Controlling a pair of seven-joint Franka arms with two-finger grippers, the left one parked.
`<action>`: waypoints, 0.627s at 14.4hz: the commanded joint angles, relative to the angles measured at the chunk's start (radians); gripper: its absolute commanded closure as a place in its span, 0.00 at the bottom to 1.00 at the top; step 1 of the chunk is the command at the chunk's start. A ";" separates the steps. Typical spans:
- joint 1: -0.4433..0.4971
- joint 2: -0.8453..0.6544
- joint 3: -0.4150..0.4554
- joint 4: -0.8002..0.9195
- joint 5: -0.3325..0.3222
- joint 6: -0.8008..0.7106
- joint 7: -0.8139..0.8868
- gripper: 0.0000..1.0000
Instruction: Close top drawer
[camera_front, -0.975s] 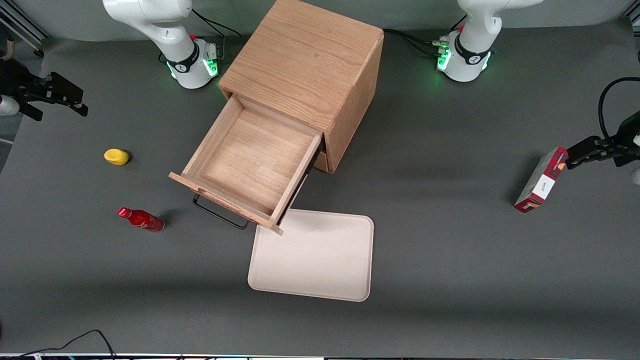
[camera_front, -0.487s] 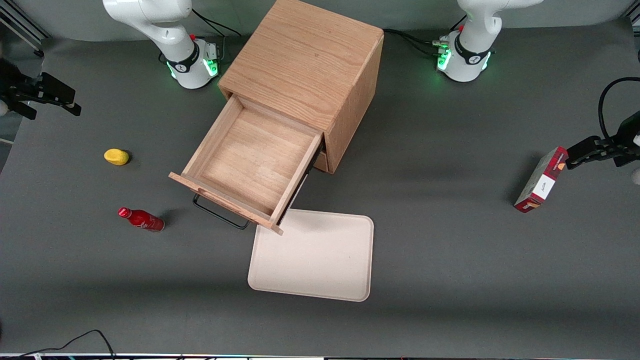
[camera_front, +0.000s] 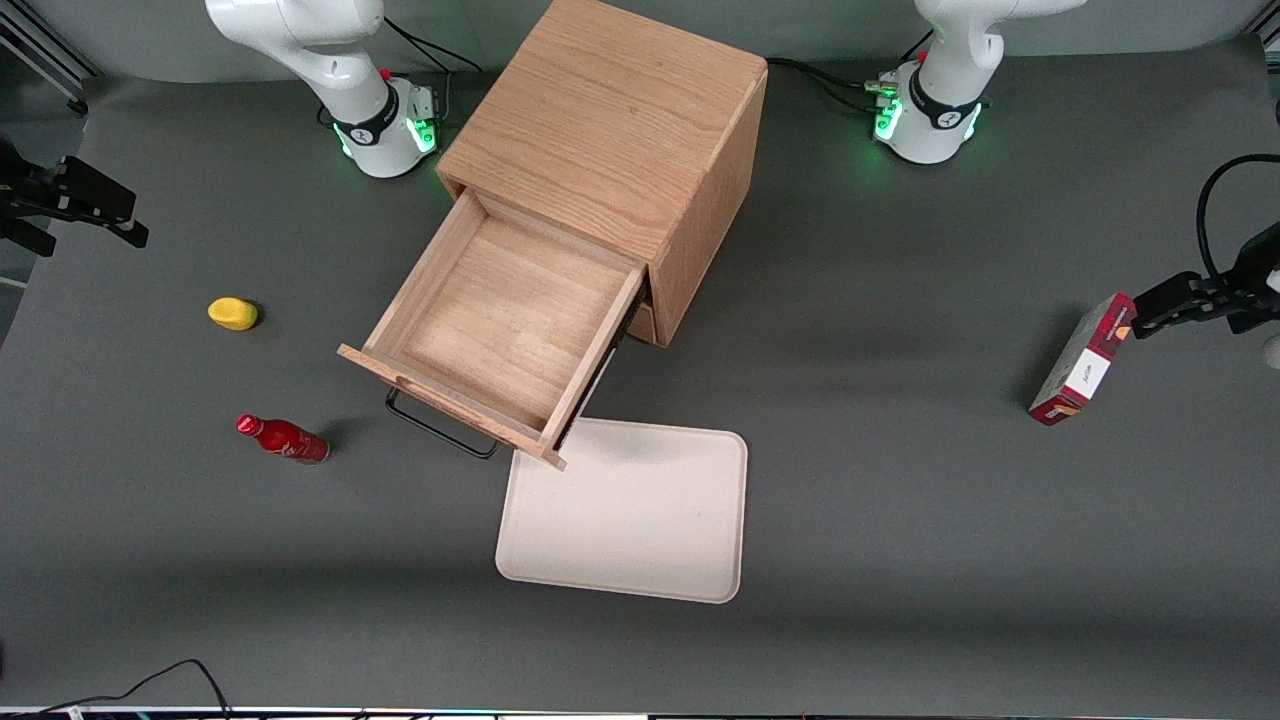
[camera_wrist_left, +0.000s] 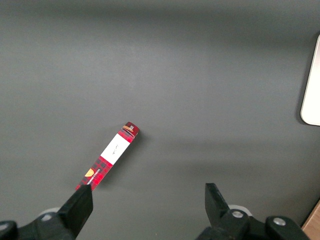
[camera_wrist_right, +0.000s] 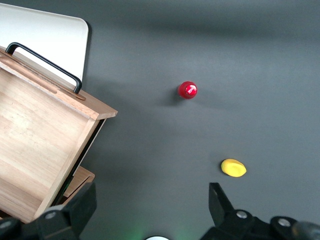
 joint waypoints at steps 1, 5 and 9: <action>0.006 0.031 -0.009 0.037 0.017 -0.010 -0.035 0.00; 0.011 0.117 0.003 0.156 0.052 -0.018 -0.049 0.00; 0.039 0.321 0.035 0.435 0.071 -0.057 -0.155 0.00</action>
